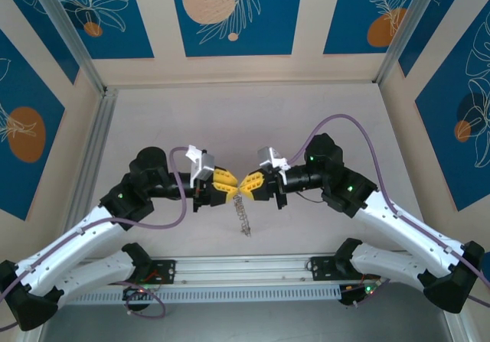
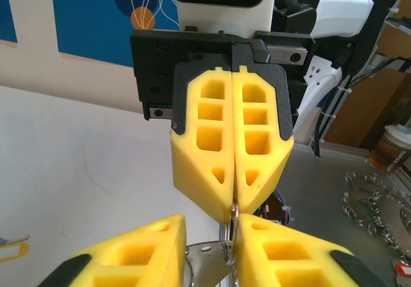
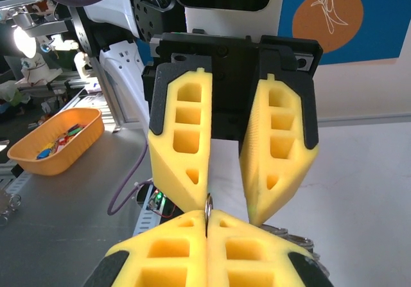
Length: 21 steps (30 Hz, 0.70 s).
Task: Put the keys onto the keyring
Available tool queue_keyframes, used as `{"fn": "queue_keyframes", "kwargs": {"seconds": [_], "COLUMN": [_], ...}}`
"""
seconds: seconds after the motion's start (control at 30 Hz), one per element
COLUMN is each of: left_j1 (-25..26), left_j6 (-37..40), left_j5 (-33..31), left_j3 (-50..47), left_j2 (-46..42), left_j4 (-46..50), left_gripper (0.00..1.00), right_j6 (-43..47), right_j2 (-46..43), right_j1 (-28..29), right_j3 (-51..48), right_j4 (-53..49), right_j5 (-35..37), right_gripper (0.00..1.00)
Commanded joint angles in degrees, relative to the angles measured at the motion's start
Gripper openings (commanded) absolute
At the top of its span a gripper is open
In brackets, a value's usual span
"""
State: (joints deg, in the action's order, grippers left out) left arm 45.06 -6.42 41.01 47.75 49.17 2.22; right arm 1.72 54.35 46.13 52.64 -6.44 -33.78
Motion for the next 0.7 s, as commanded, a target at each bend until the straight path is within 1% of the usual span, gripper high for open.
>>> {"fn": "queue_keyframes", "kwargs": {"seconds": [0.0, 0.07, 0.17, 0.33, 0.37, 0.4, 0.47, 0.53, 0.57, 0.67], "left_j1": [0.6, 0.7, 0.7, 0.8, 0.8, 0.9, 0.9, 0.8, 0.8, 0.8], "left_j6": [0.6, 0.5, 0.3, 0.0, 0.0, 0.2, 0.3, 1.1, 2.0, 4.6], "left_j5": [-0.2, -0.2, 0.1, 0.6, 0.6, 0.7, 1.1, 2.0, 2.5, 4.4], "left_j3": [0.8, 0.7, 0.4, -0.7, -1.0, -1.3, -1.7, -1.8, -1.7, -1.3], "left_j2": [1.0, 1.3, 1.5, -0.1, -0.7, -1.4, -2.3, -3.1, -3.6, -4.5], "left_j4": [-0.6, -0.7, -1.1, -3.3, -3.8, -4.3, -5.4, -5.7, -5.5, -4.8], "left_gripper": [0.20, 0.14, 0.00, 0.00, 0.00, 0.00, 0.00, 0.00, 0.00, 0.00], "right_j6": [-0.3, -0.6, -0.8, -0.5, -0.7, -1.1, -2.4, -4.2, -5.0, -7.3], "right_j2": [-0.2, -0.2, -0.2, -0.2, -0.5, -1.0, -2.2, -4.4, -5.5, -8.6], "right_j1": [0.7, 0.7, 0.7, 0.7, 0.7, 0.6, 0.3, -0.5, -0.9, -2.4], "right_j3": [1.5, 1.3, 1.3, 1.2, 1.0, 0.7, -0.8, -3.6, -4.8, -7.6], "right_j4": [4.1, 4.7, 5.4, 5.0, 4.7, 4.4, 4.9, 6.4, 6.8, 6.7], "right_j5": [-2.2, -2.2, -2.0, -0.6, 0.1, 1.2, 2.6, 3.5, 3.7, 3.3], "right_gripper": [0.00, 0.00, 0.00, 0.00, 0.02, 0.11, 0.25, 0.42, 0.48, 0.51]}}
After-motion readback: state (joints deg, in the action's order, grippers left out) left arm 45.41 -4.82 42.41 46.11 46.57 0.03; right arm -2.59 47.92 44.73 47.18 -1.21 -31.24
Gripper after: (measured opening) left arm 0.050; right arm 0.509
